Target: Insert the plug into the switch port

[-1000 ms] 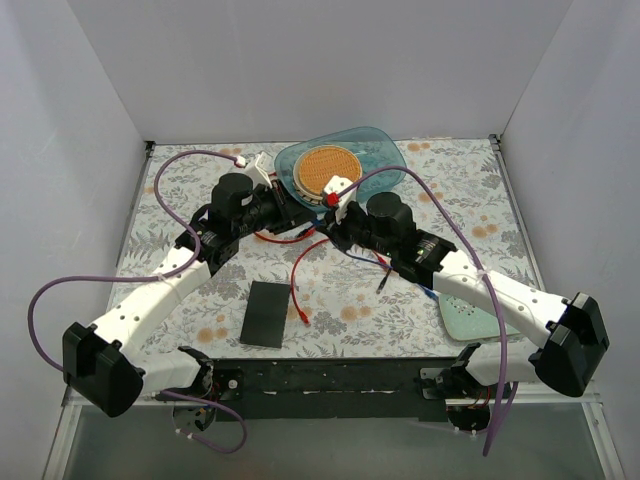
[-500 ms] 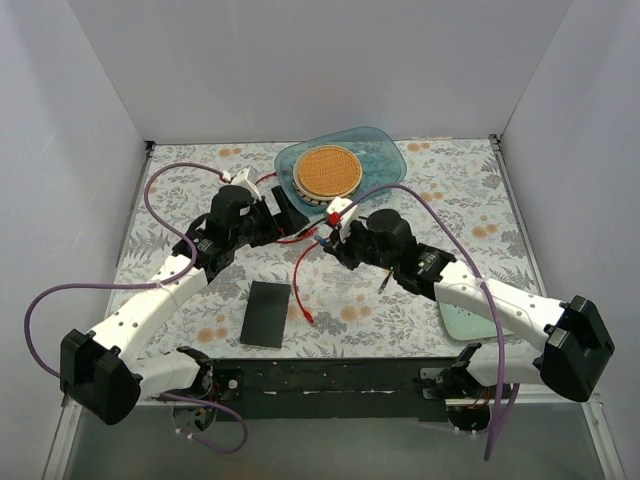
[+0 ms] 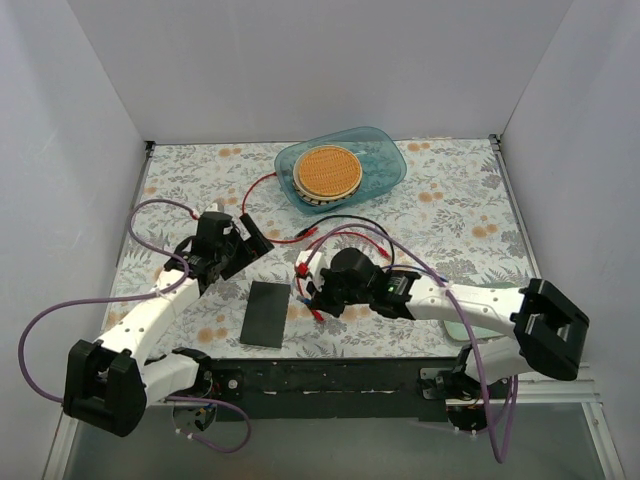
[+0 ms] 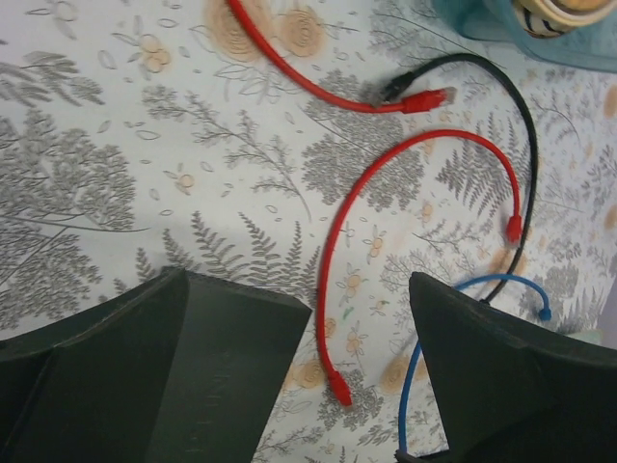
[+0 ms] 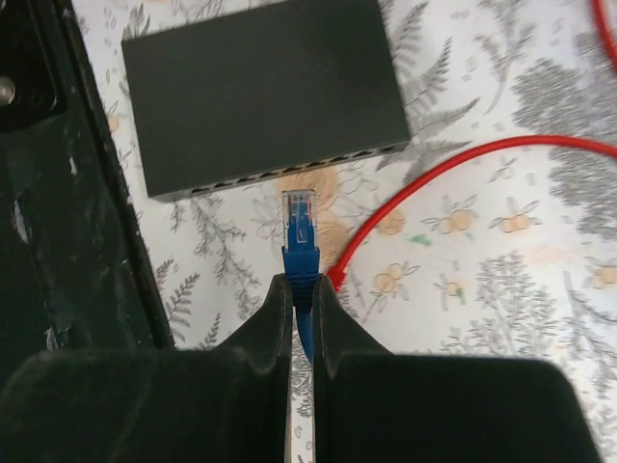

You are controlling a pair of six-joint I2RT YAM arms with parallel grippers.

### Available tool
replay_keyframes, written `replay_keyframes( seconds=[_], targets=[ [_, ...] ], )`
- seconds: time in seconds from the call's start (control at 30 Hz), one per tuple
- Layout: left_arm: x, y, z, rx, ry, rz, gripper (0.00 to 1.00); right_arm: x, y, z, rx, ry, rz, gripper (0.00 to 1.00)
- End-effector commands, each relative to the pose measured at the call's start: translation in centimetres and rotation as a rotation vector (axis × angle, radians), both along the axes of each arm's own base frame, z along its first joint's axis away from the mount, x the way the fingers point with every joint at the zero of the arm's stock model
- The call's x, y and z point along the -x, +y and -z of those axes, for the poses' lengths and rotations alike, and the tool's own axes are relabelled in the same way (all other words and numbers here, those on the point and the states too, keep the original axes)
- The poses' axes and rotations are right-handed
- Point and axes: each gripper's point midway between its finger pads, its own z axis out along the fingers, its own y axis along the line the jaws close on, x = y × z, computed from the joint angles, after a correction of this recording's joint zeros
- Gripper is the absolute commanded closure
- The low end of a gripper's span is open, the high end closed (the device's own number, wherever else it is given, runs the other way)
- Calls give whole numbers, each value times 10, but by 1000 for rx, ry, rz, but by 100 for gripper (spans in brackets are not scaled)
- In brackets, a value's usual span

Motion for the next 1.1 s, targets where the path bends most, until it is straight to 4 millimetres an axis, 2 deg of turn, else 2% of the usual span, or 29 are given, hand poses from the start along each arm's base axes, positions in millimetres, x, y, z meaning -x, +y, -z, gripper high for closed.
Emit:
replay_keyframes(
  seconds=[0.0,0.03,0.1,0.13,0.27,0.4,0.43,0.6,0.83,0.9,1.07],
  targets=[
    [8,27,9,-47,29,-103,2,23,10,21,65,76,-72,99],
    [11,29,17,-59,49,-109,2,26,10,34,104,93,-80,99],
    [15,31,24,-63,72,-112,2,30,15,40,125,115,-91,99],
    [16,31,27,-60,80,-115,2,31,15,50,147,134,-95,99],
    [31,26,54,-25,124,-101,7,31,24,61,163,163,-100,99],
    [42,19,66,15,154,-69,10,22,31,68,194,159,-65,99],
    [41,16,66,31,142,-58,11,21,32,75,213,166,-60,99],
    [49,-7,69,145,145,28,15,7,49,74,210,158,-10,99],
    [37,-34,66,236,107,107,18,-16,56,75,199,139,57,99],
    [37,-40,68,252,115,119,18,-32,54,72,193,125,101,99],
    [16,-57,60,276,85,147,18,-70,43,63,159,116,196,99]
  ],
)
